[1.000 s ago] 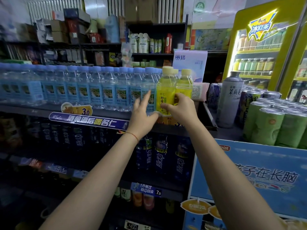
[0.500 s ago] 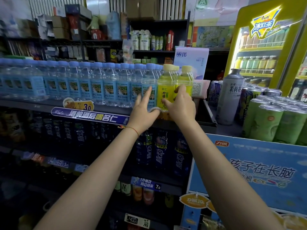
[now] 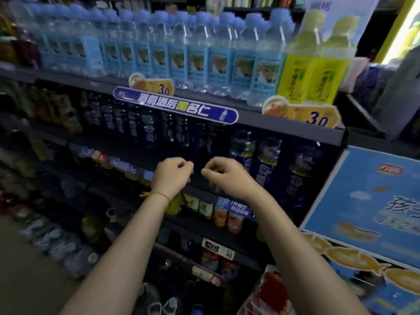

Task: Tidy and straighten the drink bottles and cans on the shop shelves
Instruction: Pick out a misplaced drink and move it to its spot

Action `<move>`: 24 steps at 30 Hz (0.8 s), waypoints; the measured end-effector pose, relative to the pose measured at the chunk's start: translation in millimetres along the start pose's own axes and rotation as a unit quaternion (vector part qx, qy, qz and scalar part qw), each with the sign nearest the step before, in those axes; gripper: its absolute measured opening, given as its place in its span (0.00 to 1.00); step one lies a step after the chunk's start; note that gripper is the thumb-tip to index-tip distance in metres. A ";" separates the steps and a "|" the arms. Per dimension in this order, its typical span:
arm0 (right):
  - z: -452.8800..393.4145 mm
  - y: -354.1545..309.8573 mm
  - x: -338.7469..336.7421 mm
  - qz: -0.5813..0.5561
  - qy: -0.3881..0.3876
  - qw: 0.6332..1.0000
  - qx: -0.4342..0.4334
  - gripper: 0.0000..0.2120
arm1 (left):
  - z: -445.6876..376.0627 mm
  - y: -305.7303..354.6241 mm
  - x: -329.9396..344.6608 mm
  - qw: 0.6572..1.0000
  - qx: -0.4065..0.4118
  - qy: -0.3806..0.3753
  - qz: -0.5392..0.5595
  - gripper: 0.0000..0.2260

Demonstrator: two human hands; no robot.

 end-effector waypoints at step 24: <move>-140.7 95.8 282.4 0.018 -0.051 0.949 0.310 0.31 | -69.7 -311.7 -42.5 0.948 -0.278 -0.135 0.081 0.08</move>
Point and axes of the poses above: each hand's wrist, its own z-axis away from the middle knuckle, its own x-axis out of the palm, y = z × x, the point moved 9 cm from there along -z, towards the middle knuckle, and after that the axes turned 14 degrees about z, right-handed, at the moved point
